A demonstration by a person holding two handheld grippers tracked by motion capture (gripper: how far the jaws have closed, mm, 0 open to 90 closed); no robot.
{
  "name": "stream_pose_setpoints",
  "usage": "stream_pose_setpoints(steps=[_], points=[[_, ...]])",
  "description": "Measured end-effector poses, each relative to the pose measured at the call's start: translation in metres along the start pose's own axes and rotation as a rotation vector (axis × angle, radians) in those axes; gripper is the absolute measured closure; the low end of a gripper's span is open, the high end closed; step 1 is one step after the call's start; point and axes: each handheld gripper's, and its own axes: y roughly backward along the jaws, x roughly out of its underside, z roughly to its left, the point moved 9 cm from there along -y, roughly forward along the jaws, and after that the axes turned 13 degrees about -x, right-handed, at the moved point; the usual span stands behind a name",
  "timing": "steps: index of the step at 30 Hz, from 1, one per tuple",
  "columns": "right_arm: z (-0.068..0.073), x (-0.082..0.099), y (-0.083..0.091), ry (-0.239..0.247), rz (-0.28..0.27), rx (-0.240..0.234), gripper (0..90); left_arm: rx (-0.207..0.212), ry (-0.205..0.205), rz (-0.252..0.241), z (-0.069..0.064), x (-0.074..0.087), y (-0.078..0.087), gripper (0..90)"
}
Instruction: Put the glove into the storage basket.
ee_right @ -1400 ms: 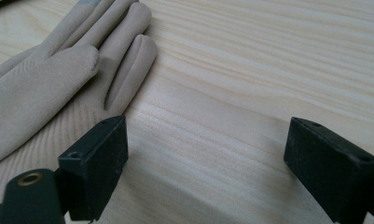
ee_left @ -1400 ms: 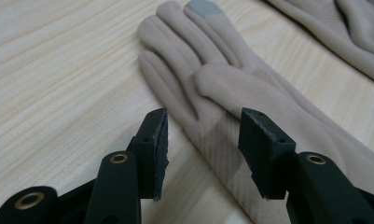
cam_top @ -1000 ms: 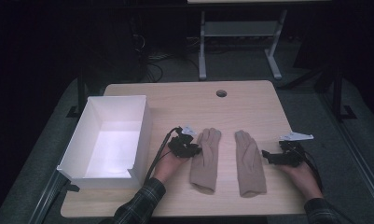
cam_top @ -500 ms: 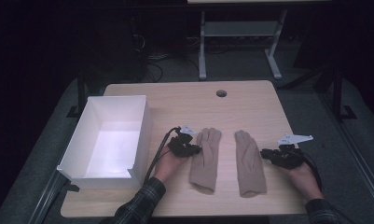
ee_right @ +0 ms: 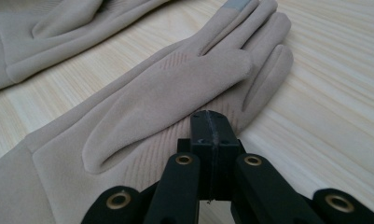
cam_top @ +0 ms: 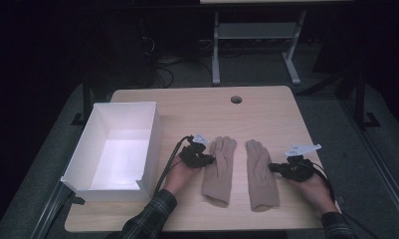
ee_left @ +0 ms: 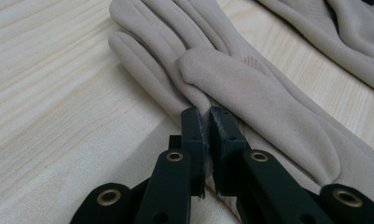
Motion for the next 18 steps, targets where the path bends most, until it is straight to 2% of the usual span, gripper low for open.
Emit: stream_pose_setpoints(steps=[9, 12, 14, 16, 18], points=[[0.01, -0.008, -0.014, -0.006, -0.004, -0.022, 90.0, 0.007, 0.008, 0.0, 0.0, -0.001, 0.0, 84.5], [0.013, -0.01, -0.016, 0.014, 0.001, -0.032, 90.0, 0.042, 0.026, 0.006, -0.005, 0.0, 0.001, 84.7], [0.015, -0.01, -0.016, 0.025, 0.005, -0.038, 90.0, 0.049, 0.026, 0.006, -0.008, 0.0, 0.003, 84.7], [0.016, -0.01, -0.011, 0.032, -0.001, -0.034, 90.0, 0.062, 0.039, 0.0, -0.011, 0.0, 0.005, 84.7], [0.015, -0.009, -0.003, 0.019, -0.016, -0.045, 90.0, 0.082, 0.052, -0.002, -0.013, 0.0, 0.006, 84.8]])
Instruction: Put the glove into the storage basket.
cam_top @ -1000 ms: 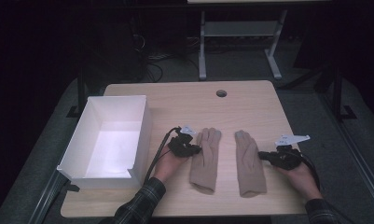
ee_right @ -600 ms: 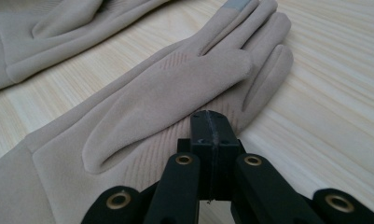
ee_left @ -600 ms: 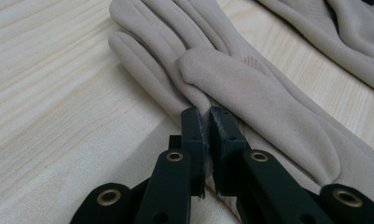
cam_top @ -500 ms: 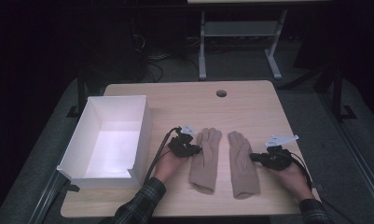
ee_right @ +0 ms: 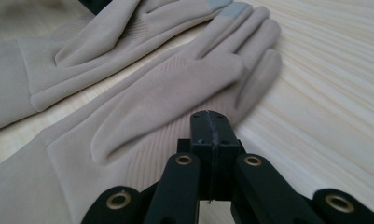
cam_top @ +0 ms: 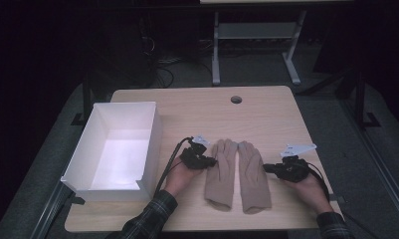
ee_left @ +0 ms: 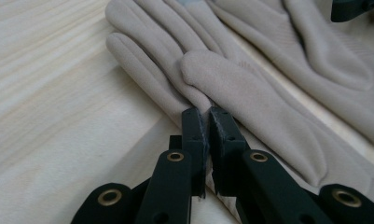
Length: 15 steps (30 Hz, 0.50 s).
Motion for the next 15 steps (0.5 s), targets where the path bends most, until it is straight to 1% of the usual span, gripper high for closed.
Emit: stream_pose_setpoints(steps=[1, 2, 3, 4, 6, 7, 9, 10, 12, 13, 15], points=[[0.0, 0.002, 0.003, -0.013, -0.002, -0.009, 90.0, 0.008, 0.003, -0.005, -0.002, -0.001, 0.0, 84.8], [0.0, 0.005, 0.005, -0.015, 0.001, -0.017, 90.0, 0.012, 0.001, -0.005, -0.003, -0.001, 0.0, 84.8], [0.001, 0.007, 0.005, -0.016, 0.004, -0.024, 90.0, 0.017, 0.009, -0.013, -0.005, -0.002, 0.0, 84.8], [0.003, 0.011, 0.005, -0.015, 0.015, -0.041, 90.0, 0.02, 0.01, -0.017, -0.006, -0.003, 0.001, 84.9], [0.004, 0.013, 0.004, -0.02, 0.024, -0.046, 90.0, 0.022, 0.002, -0.025, -0.007, -0.005, 0.002, 84.9], [0.006, 0.014, 0.002, -0.032, 0.035, -0.054, 90.0, 0.024, 0.007, -0.029, -0.007, -0.006, 0.003, 84.9], [0.009, 0.015, -0.001, -0.02, 0.052, -0.069, 90.0, 0.029, 0.008, -0.035, -0.008, -0.007, 0.004, 85.0], [0.011, 0.015, -0.003, -0.022, 0.06, -0.072, 90.0, 0.033, 0.007, -0.038, -0.007, -0.007, 0.005, 85.0], [0.014, 0.012, -0.007, -0.001, 0.059, -0.089, 90.0, 0.042, 0.024, -0.048, -0.007, -0.009, 0.007, 85.0], [0.016, 0.012, -0.009, -0.004, 0.06, -0.093, 90.0, 0.046, 0.027, -0.05, -0.007, -0.01, 0.008, 85.0], [0.02, 0.01, -0.013, 0.009, 0.061, -0.101, 90.0, 0.048, 0.033, -0.057, -0.006, -0.012, 0.009, 85.0]])
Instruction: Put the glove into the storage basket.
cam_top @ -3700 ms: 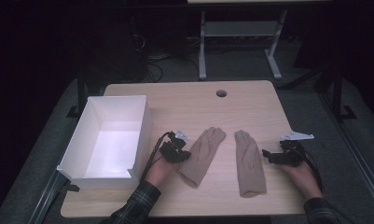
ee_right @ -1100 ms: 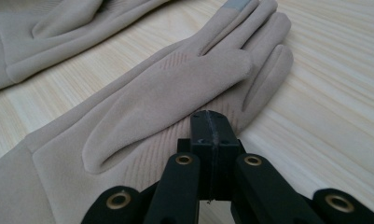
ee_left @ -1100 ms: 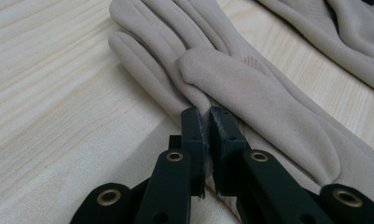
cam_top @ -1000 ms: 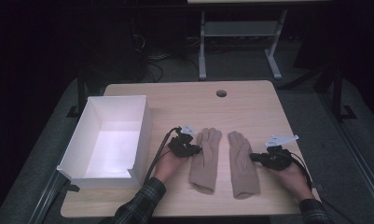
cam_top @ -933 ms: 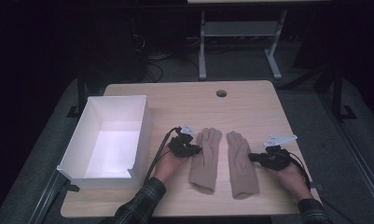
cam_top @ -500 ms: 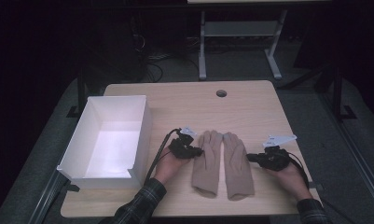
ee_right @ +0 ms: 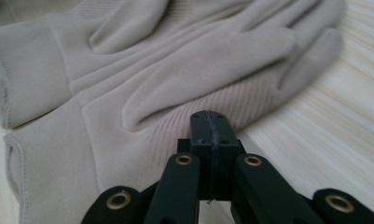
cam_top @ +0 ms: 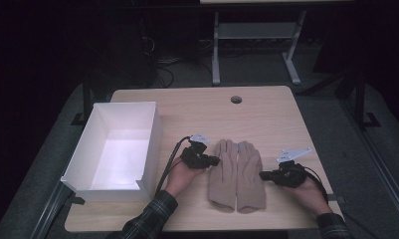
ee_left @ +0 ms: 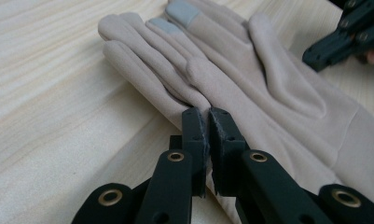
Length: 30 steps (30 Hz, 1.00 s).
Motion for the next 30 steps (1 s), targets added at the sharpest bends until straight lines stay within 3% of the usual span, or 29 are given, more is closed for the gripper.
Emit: stream_pose_setpoints(steps=[2, 10, 19, 30], points=[[0.003, -0.004, -0.005, 0.011, 0.003, -0.007, 90.0, 0.0, -0.003, -0.007, 0.004, -0.002, 0.003, 84.9], [0.006, -0.012, -0.016, 0.021, 0.01, -0.022, 90.0, 0.019, 0.052, -0.046, 0.013, -0.009, 0.012, 85.2], [0.011, -0.026, -0.034, 0.042, 0.011, -0.039, 90.0, 0.037, 0.05, -0.079, 0.014, -0.025, 0.021, 85.3], [0.013, -0.03, -0.04, 0.048, 0.009, -0.042, 90.0, 0.073, 0.04, -0.097, -0.002, -0.038, 0.015, 85.5]])
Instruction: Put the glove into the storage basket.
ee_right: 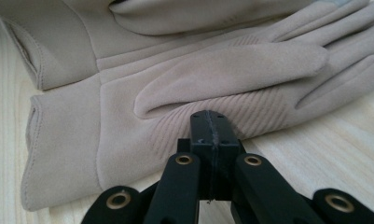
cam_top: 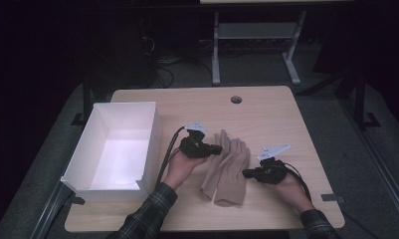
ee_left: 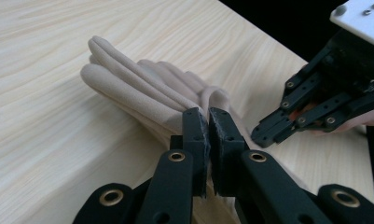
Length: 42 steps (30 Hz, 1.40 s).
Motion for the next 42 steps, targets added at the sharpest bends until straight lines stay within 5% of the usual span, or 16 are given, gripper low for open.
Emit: stream_pose_setpoints(steps=[27, 35, 42], points=[[0.008, -0.01, -0.016, 0.018, 0.0, -0.021, 90.0, 0.073, -0.072, 0.068, -0.045, 0.008, -0.041, 85.8], [0.007, -0.009, -0.016, 0.015, -0.005, -0.022, 90.0, 0.076, -0.063, 0.066, -0.046, 0.008, -0.049, 84.8], [0.001, -0.008, 0.008, 0.019, -0.047, 0.034, 78.9, 0.082, -0.092, 0.031, -0.054, 0.001, -0.034, 80.0]])
